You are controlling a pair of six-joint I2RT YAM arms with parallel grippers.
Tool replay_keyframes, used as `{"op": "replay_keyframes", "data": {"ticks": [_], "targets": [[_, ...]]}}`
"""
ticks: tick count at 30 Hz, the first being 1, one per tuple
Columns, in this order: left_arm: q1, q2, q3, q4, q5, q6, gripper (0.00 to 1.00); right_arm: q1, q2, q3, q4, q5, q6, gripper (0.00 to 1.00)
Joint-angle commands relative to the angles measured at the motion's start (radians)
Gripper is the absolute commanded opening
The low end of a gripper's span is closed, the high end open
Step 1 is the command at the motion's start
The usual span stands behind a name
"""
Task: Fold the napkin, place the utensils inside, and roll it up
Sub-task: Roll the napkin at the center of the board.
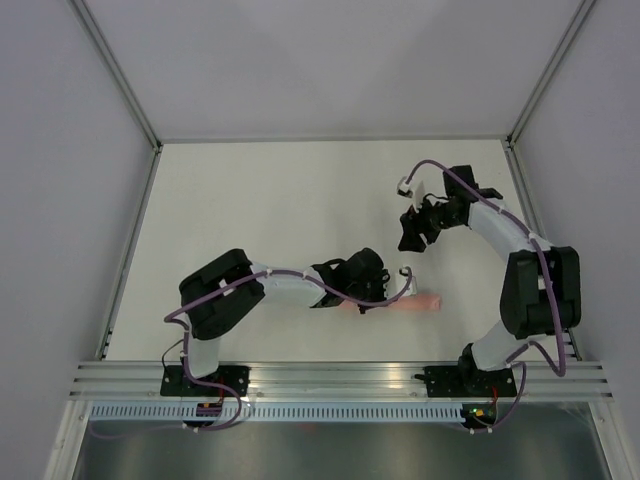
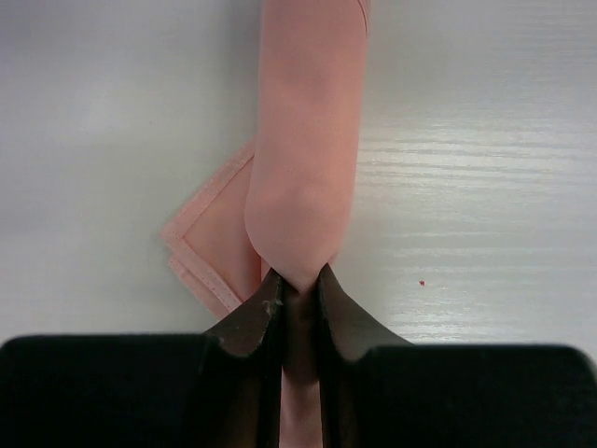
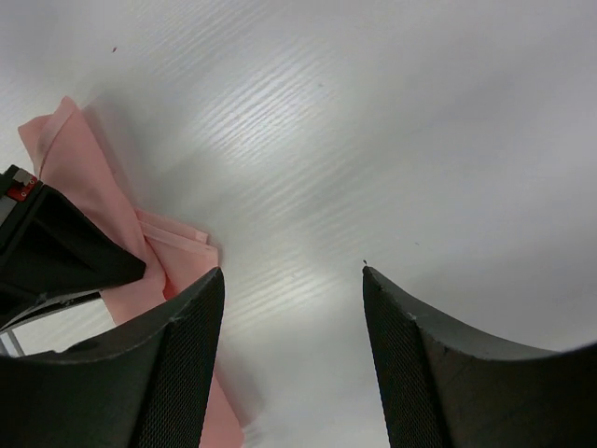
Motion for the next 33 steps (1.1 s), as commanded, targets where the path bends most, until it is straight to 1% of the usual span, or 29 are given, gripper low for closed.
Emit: {"op": "replay_keyframes", "data": {"ticks": [1,3,7,9,13,18,20,22,24,25,27,28,31,33], "targets": [[0.039,0.082,0.019,-0.240,0.134,-0.097,0.02,-0.074,-0.140,-0.055,0.161,-0.042,0.092,0.67],[0.068,0.100,0.050,-0.269,0.182,-0.108,0.02,-0.101,-0.191,-0.103,0.178,-0.059,0.081,0.67],[0.117,0.137,0.102,-0.344,0.281,-0.120,0.02,-0.152,-0.370,-0.224,0.253,-0.074,0.048,0.67],[0.149,0.167,0.137,-0.371,0.345,-0.130,0.02,-0.161,-0.454,-0.291,0.263,-0.082,0.015,0.68],[0.191,0.221,0.194,-0.429,0.430,-0.136,0.02,-0.167,-0.565,-0.379,0.220,-0.119,-0.075,0.68],[0.228,0.287,0.298,-0.556,0.508,-0.130,0.03,-0.158,-0.680,-0.476,0.148,-0.136,-0.224,0.73],[0.245,0.322,0.339,-0.596,0.532,-0.131,0.03,-0.134,-0.694,-0.506,0.140,-0.090,-0.241,0.74],[0.254,0.344,0.364,-0.616,0.551,-0.133,0.03,-0.053,-0.710,-0.531,0.163,-0.047,-0.246,0.74],[0.263,0.367,0.393,-0.634,0.574,-0.137,0.03,-0.004,-0.720,-0.575,0.216,0.035,-0.233,0.74],[0.266,0.371,0.403,-0.641,0.583,-0.139,0.03,0.053,-0.725,-0.607,0.238,0.069,-0.220,0.74],[0.271,0.388,0.424,-0.656,0.592,-0.148,0.03,0.110,-0.725,-0.635,0.290,0.147,-0.213,0.74],[0.274,0.396,0.432,-0.661,0.600,-0.148,0.03,0.163,-0.722,-0.647,0.307,0.169,-0.209,0.74],[0.283,0.418,0.458,-0.680,0.612,-0.156,0.03,0.243,-0.694,-0.678,0.351,0.241,-0.207,0.74],[0.288,0.433,0.473,-0.690,0.612,-0.157,0.03,0.273,-0.665,-0.684,0.373,0.266,-0.204,0.74]]}}
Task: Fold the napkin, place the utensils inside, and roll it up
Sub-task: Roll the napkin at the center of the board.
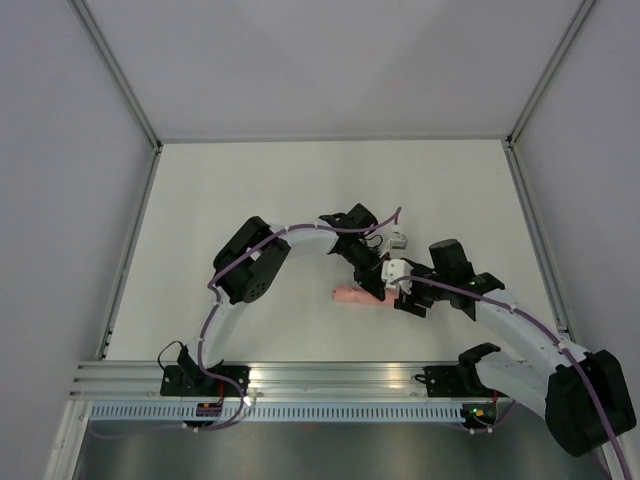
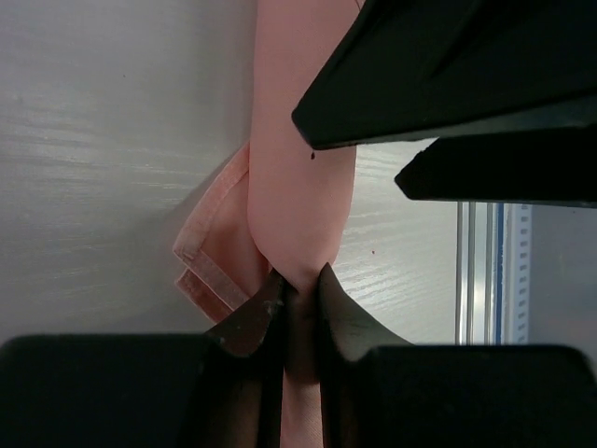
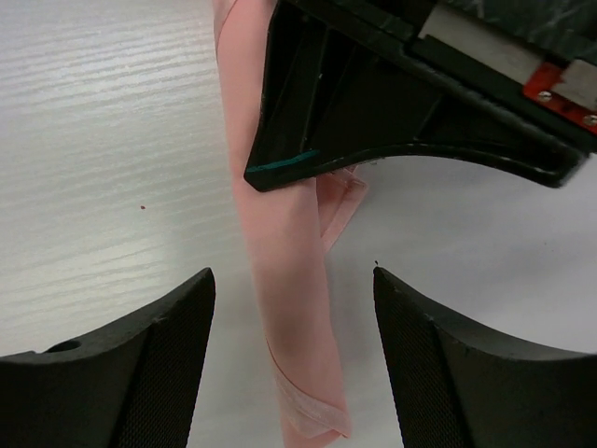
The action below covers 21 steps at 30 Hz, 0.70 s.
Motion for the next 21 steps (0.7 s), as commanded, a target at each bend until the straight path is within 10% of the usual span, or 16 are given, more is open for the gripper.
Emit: {"op": "replay_keyframes", "data": {"ticks": [1,12,21], "targets": [[0.008,0.093,-0.010,-0.147,-0.091,-0.001,0.03,0.066,0.036,-0.008,0.106,0.114,-0.012,0.75],[0.012,0.104,0.013,-0.153,-0.094,-0.018,0.04,0.235,0.196,-0.023,0.235,0.271,0.029,0.69],[0.038,0.034,-0.007,-0.070,-0.166,-0.101,0.37,0.238,0.302,0.054,0.140,0.272,0.046,0.38]]}}
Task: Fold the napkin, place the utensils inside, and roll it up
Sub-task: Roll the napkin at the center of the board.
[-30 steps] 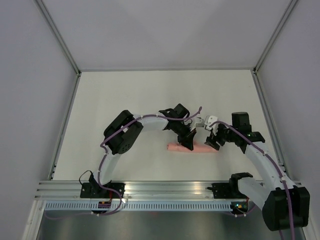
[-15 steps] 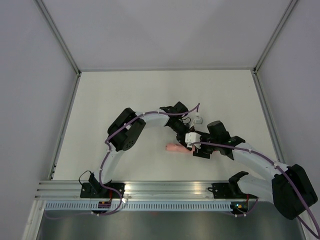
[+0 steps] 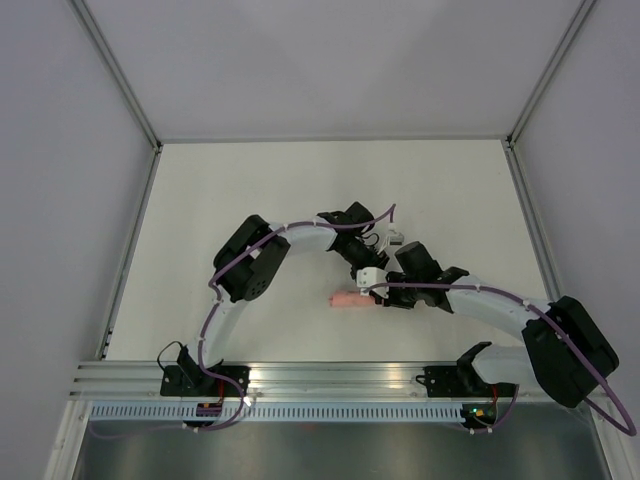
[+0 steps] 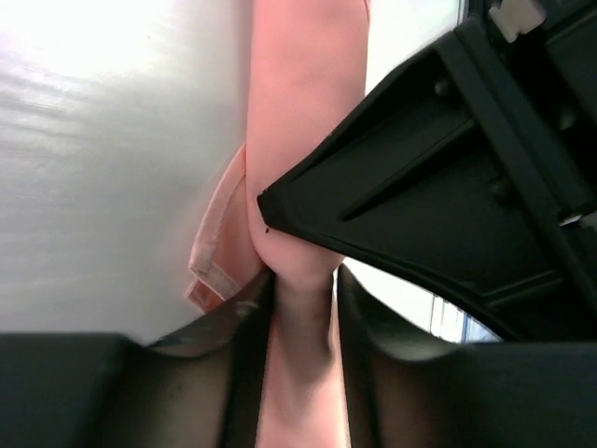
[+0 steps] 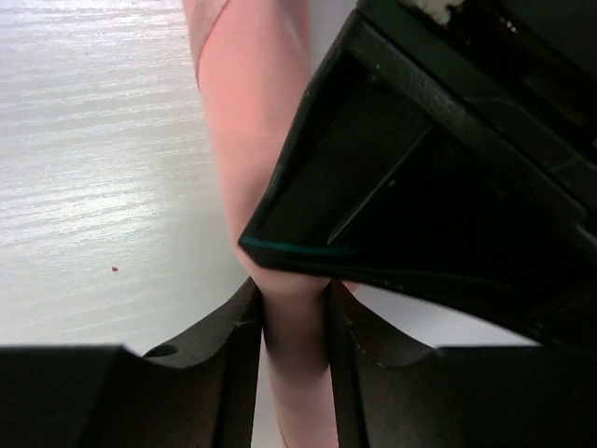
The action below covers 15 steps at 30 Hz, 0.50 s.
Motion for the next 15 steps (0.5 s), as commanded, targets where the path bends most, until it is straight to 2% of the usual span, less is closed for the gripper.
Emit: {"op": "replay_keyframes", "data": {"ticks": [1,3,7,15], "targets": [[0.026,-0.009,-0.051,0.040,-0.252,-0.070,0.42,0.001,0.047,0.051,-0.053,0.027,0.011,0.35],[0.043,-0.048,-0.053,0.069,-0.286,-0.107,0.47,0.000,0.071,0.062,-0.081,0.020,0.025,0.33],[0.099,-0.110,-0.057,0.152,-0.353,-0.228,0.50,-0.004,0.099,0.084,-0.107,0.011,0.054,0.31],[0.241,-0.242,-0.086,0.237,-0.458,-0.408,0.51,-0.066,0.240,0.194,-0.185,-0.046,0.123,0.30]]}}
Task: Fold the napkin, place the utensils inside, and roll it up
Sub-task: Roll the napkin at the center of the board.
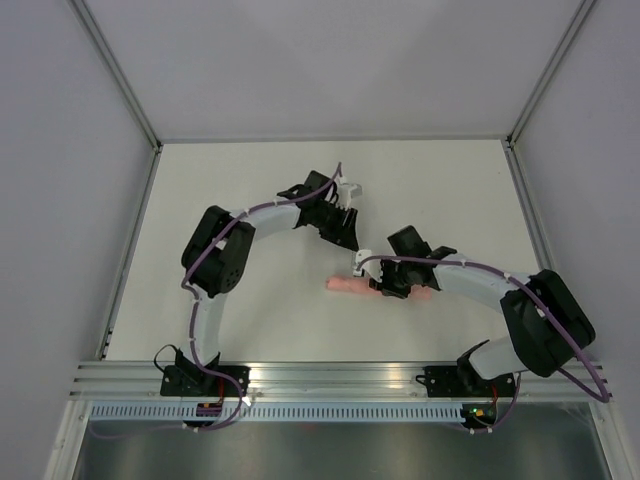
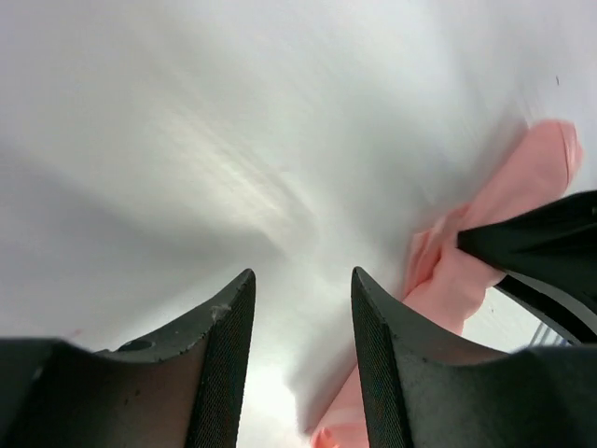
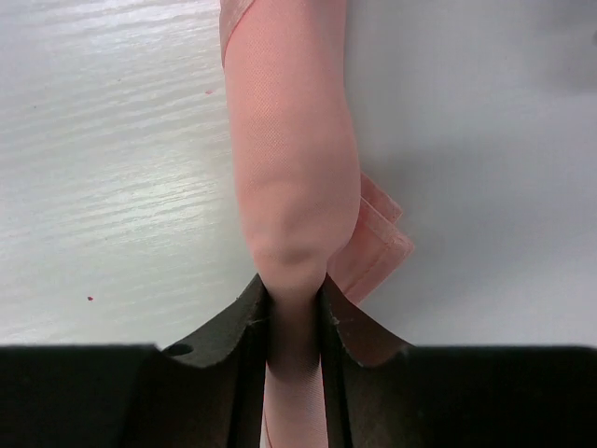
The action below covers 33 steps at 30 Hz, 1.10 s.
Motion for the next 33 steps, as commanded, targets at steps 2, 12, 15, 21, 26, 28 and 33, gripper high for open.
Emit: {"op": "replay_keyframes", "data": {"ticks": [2,12,15,21,26,28,33], "targets": [[0.082,-0.161,-0.036,0.082,-0.171,-0.177,0.51,-0.044,0.128,0.084,-0.117,-0.029,0.080,0.30],[0.112,-0.339,-0.196,0.100,-0.428,-0.333,0.55,-0.108,0.372,0.312,-0.202,-0.119,0.276,0.30],[0.112,-0.371,-0.265,0.172,-0.477,-0.425,0.56,-0.108,0.464,0.404,-0.214,-0.148,0.357,0.29],[0.110,-0.417,-0.406,0.307,-0.567,-0.553,0.58,-0.107,0.602,0.504,-0.173,-0.202,0.543,0.30],[0.105,-0.397,-0.446,0.392,-0.592,-0.625,0.59,-0.108,0.687,0.553,-0.092,-0.239,0.693,0.29],[0.101,-0.385,-0.464,0.414,-0.600,-0.646,0.59,-0.108,0.707,0.565,-0.044,-0.242,0.759,0.30],[0.095,-0.368,-0.492,0.461,-0.604,-0.668,0.59,-0.108,0.754,0.596,0.024,-0.245,0.871,0.29]]}}
